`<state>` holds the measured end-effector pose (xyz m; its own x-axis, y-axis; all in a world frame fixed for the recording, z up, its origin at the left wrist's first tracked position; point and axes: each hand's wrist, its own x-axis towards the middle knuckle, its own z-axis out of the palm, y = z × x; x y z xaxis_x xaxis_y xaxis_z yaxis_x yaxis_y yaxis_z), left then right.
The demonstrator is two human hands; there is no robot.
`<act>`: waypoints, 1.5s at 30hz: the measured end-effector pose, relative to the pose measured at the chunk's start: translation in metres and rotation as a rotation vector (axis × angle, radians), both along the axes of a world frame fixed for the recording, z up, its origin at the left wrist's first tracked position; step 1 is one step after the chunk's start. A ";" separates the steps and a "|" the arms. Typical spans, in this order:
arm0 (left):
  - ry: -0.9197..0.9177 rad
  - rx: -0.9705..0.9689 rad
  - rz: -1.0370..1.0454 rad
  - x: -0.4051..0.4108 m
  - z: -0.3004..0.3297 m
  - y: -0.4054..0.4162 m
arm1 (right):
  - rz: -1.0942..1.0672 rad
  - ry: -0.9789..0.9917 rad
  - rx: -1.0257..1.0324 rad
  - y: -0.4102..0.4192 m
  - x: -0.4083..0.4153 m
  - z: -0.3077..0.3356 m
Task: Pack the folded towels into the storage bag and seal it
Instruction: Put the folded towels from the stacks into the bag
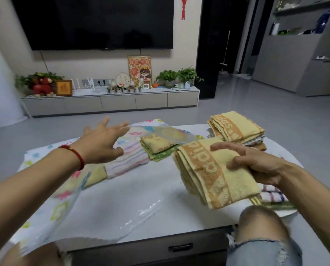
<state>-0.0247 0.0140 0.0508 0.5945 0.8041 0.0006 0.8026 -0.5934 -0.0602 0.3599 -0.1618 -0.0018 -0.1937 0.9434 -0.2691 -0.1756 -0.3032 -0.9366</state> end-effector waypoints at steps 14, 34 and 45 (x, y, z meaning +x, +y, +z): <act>-0.237 -0.038 -0.128 0.001 0.048 -0.007 | -0.554 0.556 0.160 0.242 -0.250 -0.081; -0.216 -0.117 -0.093 0.000 0.036 -0.017 | -0.559 -0.603 0.119 0.210 -0.275 -0.148; -0.232 -0.118 -0.078 0.005 0.026 -0.022 | -0.825 -0.823 -0.050 0.239 -0.200 -0.143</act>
